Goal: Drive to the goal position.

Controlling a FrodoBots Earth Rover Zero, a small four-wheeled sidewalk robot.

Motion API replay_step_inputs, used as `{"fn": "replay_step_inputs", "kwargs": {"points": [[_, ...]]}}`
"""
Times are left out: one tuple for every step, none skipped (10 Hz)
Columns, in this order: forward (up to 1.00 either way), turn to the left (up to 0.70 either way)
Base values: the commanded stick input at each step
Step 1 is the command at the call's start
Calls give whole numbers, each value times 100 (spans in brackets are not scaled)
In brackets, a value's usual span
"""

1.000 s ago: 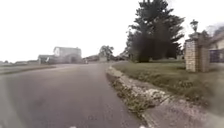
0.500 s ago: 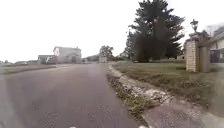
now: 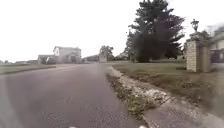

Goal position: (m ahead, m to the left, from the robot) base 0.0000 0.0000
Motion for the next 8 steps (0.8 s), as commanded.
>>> {"fn": "replay_step_inputs", "kwargs": {"points": [[8,0],[8,0],[8,0],[9,0],[9,0],[9,0],[9,0],[9,0]]}}
